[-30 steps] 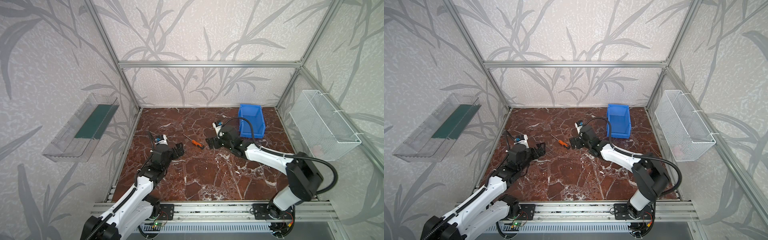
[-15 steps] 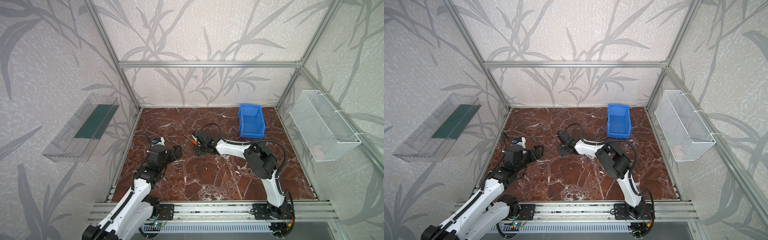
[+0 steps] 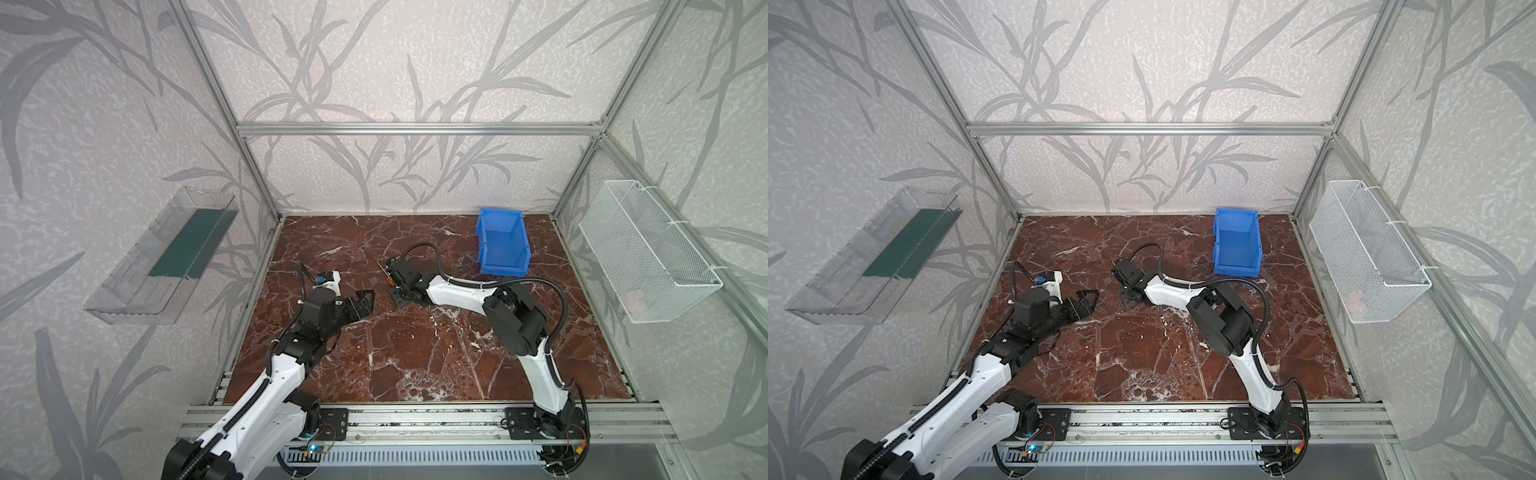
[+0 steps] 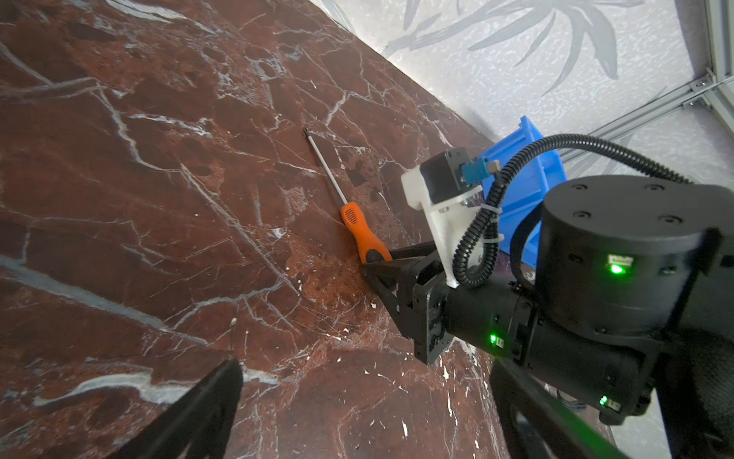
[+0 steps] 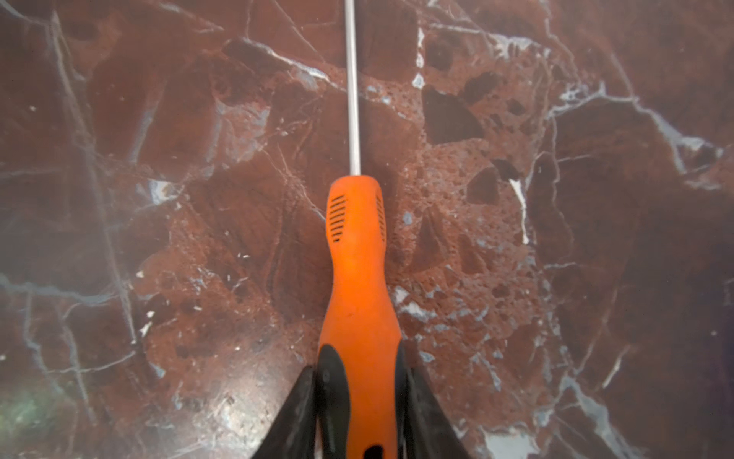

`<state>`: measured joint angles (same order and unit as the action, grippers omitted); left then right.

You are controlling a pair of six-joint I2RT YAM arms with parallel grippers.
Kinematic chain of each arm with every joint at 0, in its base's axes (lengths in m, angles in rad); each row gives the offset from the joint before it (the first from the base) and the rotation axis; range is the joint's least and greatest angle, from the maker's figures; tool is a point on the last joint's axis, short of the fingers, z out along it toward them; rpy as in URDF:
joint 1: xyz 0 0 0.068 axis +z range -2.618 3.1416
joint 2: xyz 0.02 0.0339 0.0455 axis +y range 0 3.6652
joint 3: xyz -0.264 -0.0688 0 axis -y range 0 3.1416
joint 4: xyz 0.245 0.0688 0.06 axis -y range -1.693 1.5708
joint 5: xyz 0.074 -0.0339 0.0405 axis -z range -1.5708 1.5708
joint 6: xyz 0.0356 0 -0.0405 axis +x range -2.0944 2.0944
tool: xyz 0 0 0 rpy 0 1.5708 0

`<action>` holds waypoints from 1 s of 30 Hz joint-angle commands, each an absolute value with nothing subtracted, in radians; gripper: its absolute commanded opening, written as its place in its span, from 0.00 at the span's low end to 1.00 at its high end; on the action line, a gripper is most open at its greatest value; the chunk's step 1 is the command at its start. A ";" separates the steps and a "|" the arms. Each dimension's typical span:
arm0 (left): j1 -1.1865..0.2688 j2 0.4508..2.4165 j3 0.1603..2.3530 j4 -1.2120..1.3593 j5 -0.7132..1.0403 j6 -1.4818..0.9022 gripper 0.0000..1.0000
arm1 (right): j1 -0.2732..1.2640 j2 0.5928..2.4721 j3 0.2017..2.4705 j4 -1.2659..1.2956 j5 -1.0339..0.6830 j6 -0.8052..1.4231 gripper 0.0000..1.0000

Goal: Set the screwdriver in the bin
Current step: 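Close the right gripper on the orange handle and lift the screwdriver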

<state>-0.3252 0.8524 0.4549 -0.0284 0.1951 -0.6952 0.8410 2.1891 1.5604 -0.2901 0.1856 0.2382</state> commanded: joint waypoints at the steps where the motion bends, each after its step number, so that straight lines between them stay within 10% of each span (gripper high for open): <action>1: -0.334 0.843 0.469 -0.019 0.194 -0.710 0.99 | 0.847 2.179 1.545 -0.307 0.187 0.243 0.22; 30: -0.565 1.049 0.785 0.053 0.141 -0.578 0.99 | 0.596 1.439 1.117 -0.279 -0.017 0.418 0.18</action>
<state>-0.5308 1.0065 0.7147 0.0235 0.1745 -0.6323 0.6392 1.5139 1.1488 -0.3065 0.0055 0.3714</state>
